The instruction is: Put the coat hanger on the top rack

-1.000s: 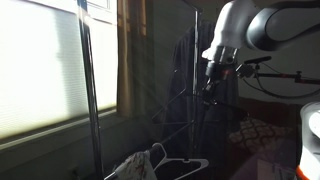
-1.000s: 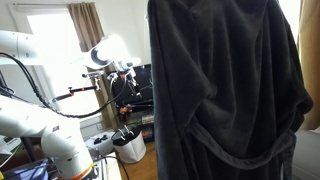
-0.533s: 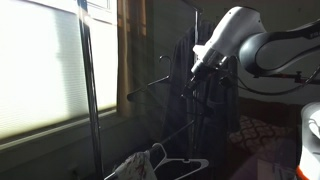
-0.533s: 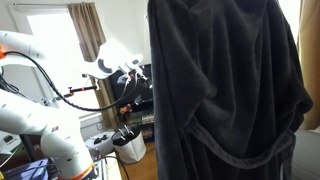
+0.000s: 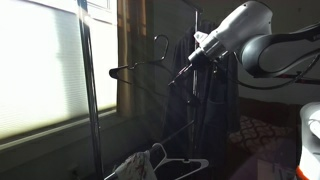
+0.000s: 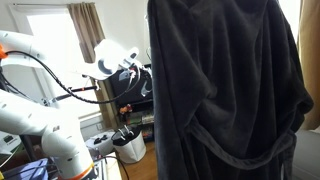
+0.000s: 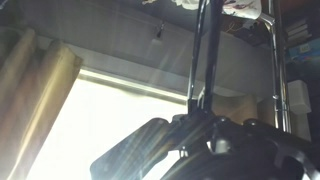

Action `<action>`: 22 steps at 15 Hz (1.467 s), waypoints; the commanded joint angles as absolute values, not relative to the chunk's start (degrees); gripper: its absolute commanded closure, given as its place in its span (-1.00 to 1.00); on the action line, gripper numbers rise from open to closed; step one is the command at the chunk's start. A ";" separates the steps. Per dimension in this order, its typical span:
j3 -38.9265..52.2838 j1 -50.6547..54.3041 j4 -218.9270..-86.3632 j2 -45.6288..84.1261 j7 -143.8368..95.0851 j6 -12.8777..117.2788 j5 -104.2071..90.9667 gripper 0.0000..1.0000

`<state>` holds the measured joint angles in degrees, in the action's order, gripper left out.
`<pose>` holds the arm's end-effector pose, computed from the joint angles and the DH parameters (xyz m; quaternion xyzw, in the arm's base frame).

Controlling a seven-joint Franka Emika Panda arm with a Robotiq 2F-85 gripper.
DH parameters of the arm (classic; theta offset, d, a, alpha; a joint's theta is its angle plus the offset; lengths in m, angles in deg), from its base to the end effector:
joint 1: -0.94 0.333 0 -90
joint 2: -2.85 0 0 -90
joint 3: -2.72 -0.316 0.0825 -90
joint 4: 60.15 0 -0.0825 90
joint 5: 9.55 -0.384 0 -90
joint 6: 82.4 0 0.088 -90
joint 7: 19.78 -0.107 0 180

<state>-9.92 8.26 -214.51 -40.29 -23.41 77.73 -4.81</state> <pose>0.3471 0.1413 0.5462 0.8947 0.1625 0.4154 0.0244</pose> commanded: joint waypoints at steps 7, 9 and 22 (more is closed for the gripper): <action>-13.78 7.53 -211.60 -36.27 -28.49 81.39 -6.70 0.97; -17.75 3.29 -207.81 -35.78 -33.92 83.16 -5.94 0.97; -18.47 3.03 -166.11 -25.99 -25.02 45.17 3.16 0.97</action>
<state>-20.35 0.29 -171.84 -28.97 -27.89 47.58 1.24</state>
